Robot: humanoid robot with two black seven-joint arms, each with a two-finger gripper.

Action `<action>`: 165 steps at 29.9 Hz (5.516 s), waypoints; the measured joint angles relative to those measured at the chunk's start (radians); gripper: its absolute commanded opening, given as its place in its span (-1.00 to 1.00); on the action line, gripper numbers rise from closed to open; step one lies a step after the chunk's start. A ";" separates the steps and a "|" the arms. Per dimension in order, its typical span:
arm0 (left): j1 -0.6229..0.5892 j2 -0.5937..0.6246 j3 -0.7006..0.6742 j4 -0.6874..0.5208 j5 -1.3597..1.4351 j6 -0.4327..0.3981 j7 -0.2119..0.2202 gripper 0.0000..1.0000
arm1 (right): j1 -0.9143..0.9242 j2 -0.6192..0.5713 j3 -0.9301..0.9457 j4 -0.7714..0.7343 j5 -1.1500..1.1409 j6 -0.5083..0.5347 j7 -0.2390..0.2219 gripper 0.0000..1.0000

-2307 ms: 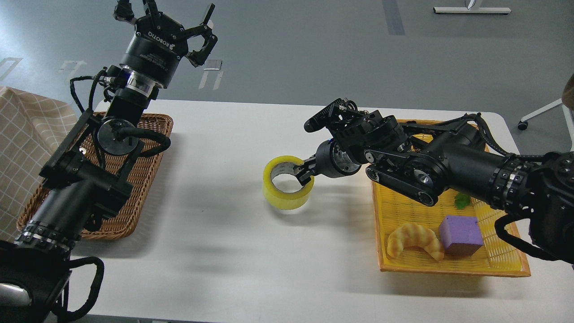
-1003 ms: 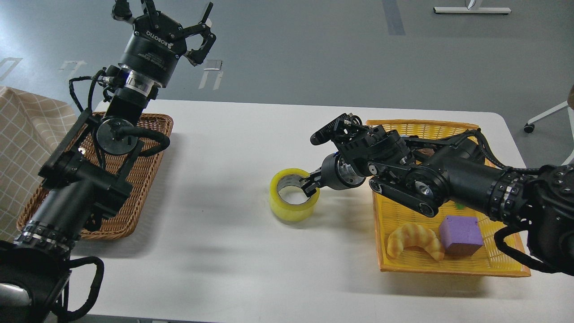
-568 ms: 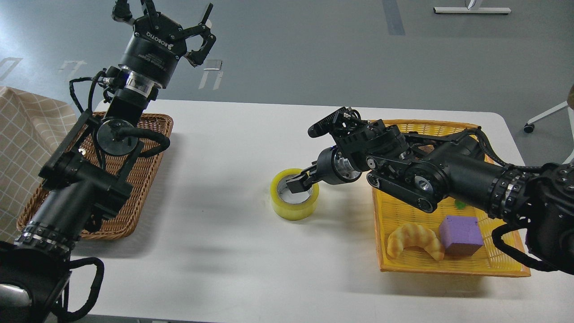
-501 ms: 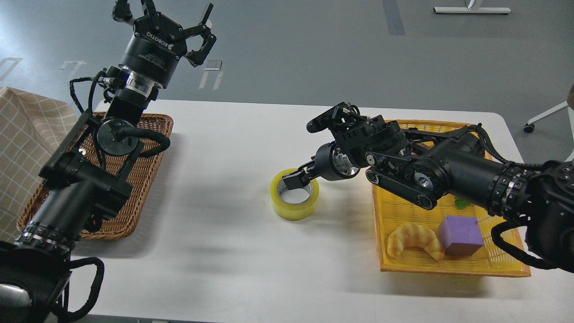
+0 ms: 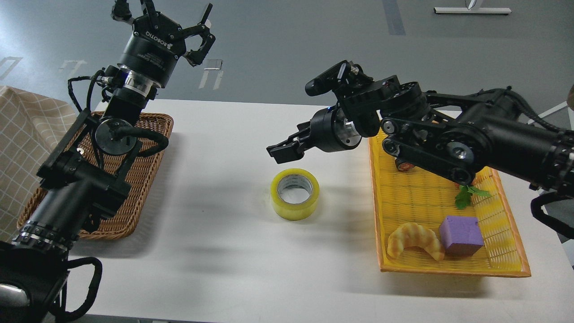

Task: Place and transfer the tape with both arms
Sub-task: 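Withdraw the right arm up and away from the tape, then reach the left gripper toward the tape roll on the table, then grip the tape roll through its hole with the left gripper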

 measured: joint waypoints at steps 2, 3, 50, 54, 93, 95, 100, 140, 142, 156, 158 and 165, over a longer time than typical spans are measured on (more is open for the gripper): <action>0.001 0.002 0.001 0.000 0.000 0.000 0.000 0.96 | -0.002 -0.055 0.050 0.037 0.000 0.000 0.000 1.00; 0.001 0.003 0.001 0.000 0.000 0.000 0.000 0.96 | -0.006 -0.078 0.076 0.051 0.001 0.000 0.000 1.00; 0.009 0.087 0.017 0.001 0.009 0.000 0.006 0.96 | -0.737 0.099 1.390 0.032 0.791 0.000 0.008 1.00; 0.010 0.087 0.023 0.002 0.013 0.000 0.009 0.96 | -0.739 0.131 1.401 0.024 0.868 0.000 0.006 1.00; 0.012 0.222 0.154 -0.252 0.912 -0.001 0.085 0.96 | -0.861 0.120 1.425 -0.035 1.084 0.000 -0.001 1.00; 0.004 0.257 0.197 -0.277 0.938 0.000 0.106 0.96 | -0.864 0.113 1.430 -0.035 1.084 0.000 -0.001 1.00; -0.035 0.327 0.273 -0.318 1.081 0.000 0.116 0.96 | -0.877 0.095 1.442 -0.042 1.084 0.000 0.002 1.00; -0.330 0.144 0.960 -0.289 1.522 0.000 0.325 0.91 | -0.936 0.089 1.483 -0.077 1.084 0.000 0.015 1.00; -0.327 0.125 0.960 -0.278 1.522 0.000 0.328 0.88 | -0.938 0.089 1.483 -0.077 1.084 0.000 0.015 1.00; -0.326 0.049 1.023 -0.180 1.521 0.000 0.333 0.75 | -0.946 0.089 1.483 -0.077 1.084 0.000 0.017 1.00; -0.324 0.044 1.023 -0.163 1.522 0.000 0.334 0.75 | -0.948 0.089 1.484 -0.077 1.084 0.000 0.017 1.00; -0.320 0.018 1.036 -0.115 1.522 0.000 0.336 0.55 | -0.952 0.089 1.484 -0.077 1.085 0.000 0.017 1.00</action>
